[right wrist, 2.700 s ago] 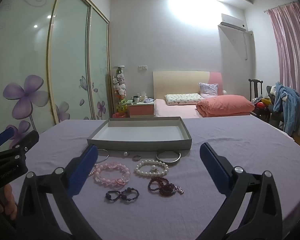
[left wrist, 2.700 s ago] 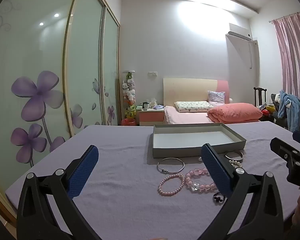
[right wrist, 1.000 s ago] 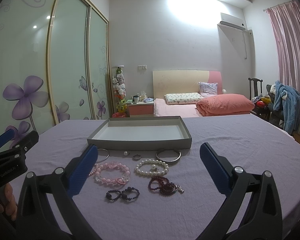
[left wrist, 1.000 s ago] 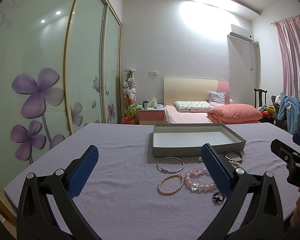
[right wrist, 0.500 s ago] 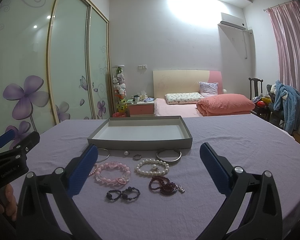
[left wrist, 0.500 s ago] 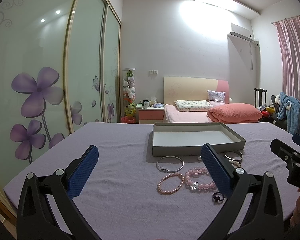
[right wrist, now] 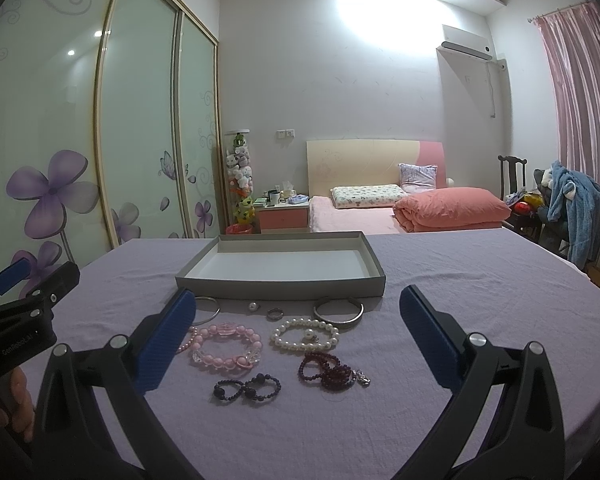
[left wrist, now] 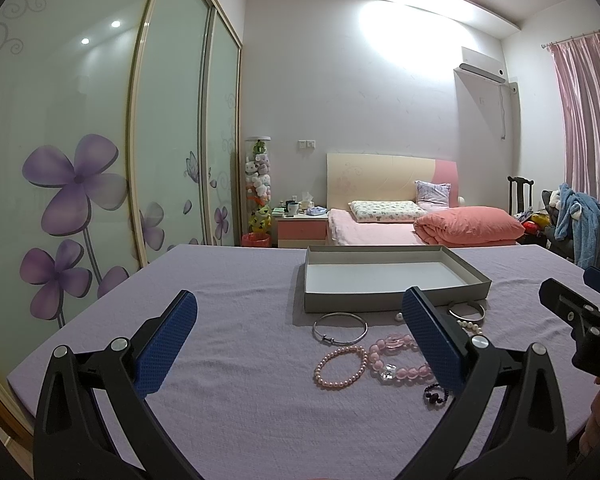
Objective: Organize jewelry
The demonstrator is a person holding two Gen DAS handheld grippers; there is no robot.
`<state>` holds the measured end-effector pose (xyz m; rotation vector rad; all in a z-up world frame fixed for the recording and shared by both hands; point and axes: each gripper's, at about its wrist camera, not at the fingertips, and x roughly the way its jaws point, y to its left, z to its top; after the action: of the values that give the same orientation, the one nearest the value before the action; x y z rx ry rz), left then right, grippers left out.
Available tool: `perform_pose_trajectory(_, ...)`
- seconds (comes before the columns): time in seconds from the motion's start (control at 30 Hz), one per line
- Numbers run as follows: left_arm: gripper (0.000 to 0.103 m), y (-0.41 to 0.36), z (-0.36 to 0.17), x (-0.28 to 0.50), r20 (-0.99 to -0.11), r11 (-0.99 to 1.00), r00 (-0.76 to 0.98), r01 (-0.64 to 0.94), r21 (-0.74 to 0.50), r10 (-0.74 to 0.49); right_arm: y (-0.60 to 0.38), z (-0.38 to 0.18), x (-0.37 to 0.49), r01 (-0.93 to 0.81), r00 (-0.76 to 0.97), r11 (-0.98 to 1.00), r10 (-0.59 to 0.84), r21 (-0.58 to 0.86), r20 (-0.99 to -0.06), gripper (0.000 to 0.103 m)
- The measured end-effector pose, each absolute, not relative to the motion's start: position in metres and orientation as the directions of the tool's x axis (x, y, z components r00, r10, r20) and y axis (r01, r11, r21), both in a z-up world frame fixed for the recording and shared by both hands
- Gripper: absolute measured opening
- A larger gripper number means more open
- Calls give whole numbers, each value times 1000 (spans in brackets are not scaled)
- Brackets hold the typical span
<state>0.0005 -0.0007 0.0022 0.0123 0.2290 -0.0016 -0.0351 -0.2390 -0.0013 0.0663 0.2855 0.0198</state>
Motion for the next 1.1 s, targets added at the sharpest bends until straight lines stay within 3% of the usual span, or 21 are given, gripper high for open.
perform_pose_trajectory(0.67, 101, -2, -16, 5, -265, 1000, 964, -5, 9, 7, -241, -17, -23, 3, 950, 998, 18, 67, -311, 99)
perform_pose_trajectory(0.8, 101, 3, -22, 14, -320, 1000, 947, -15, -5, 13, -256, -28, -14, 20, 929, 995, 19, 99, -370, 99)
perform_pose_trajectory(0.97, 101, 12, -32, 28, -418, 999, 909, -16, -46, -5, -278, -51, 6, 37, 859, 988, 47, 153, -509, 99)
perform_pose_trajectory(1.1, 101, 17, -38, 41, -480, 998, 877, -6, -67, -27, -280, -67, 23, 23, 787, 987, 79, 157, -612, 80)
